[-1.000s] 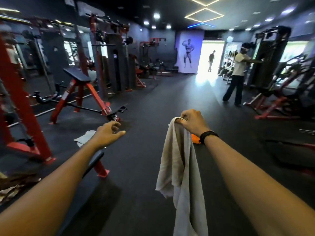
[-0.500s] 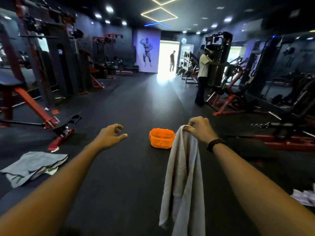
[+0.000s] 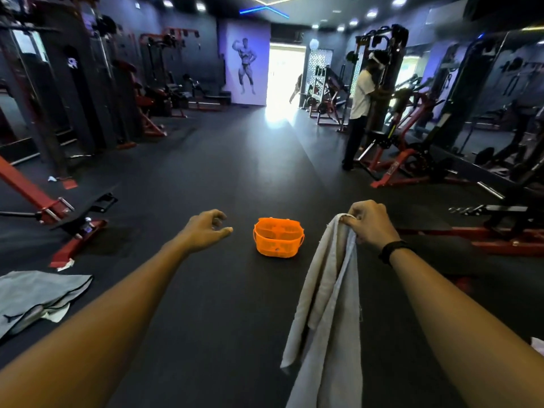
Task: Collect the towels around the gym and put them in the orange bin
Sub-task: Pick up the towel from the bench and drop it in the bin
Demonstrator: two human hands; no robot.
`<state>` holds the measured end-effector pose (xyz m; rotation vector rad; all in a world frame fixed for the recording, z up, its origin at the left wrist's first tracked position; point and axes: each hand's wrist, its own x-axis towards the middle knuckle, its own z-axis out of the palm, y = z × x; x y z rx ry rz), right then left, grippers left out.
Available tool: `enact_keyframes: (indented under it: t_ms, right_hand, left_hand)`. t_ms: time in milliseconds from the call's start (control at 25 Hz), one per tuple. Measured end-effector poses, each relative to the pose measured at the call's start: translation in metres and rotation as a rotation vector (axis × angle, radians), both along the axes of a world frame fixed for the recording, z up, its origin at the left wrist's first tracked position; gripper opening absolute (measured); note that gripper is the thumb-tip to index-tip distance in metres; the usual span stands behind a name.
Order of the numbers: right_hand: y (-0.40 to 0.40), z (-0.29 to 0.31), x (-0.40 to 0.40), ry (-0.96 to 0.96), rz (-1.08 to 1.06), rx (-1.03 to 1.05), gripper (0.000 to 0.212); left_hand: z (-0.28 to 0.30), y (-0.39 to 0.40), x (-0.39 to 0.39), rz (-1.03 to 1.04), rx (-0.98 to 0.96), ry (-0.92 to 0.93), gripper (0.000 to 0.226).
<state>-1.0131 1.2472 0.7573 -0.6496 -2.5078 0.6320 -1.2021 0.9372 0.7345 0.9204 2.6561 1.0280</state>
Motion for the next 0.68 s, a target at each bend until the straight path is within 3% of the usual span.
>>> enact_keyframes:
  t_ms: [400,680]
  right_hand:
    - [0.138,-0.005,-0.196,-0.05,-0.005,-0.126,0.02]
    - [0.206,-0.012,-0.32,-0.046,-0.066,-0.219,0.021]
  left_hand:
    - [0.003,0.152,-0.189,-0.004,-0.026,-0.05,0.047]
    - [-0.015,0.272,-0.299,-0.166,-0.003,-0.071,0.04]
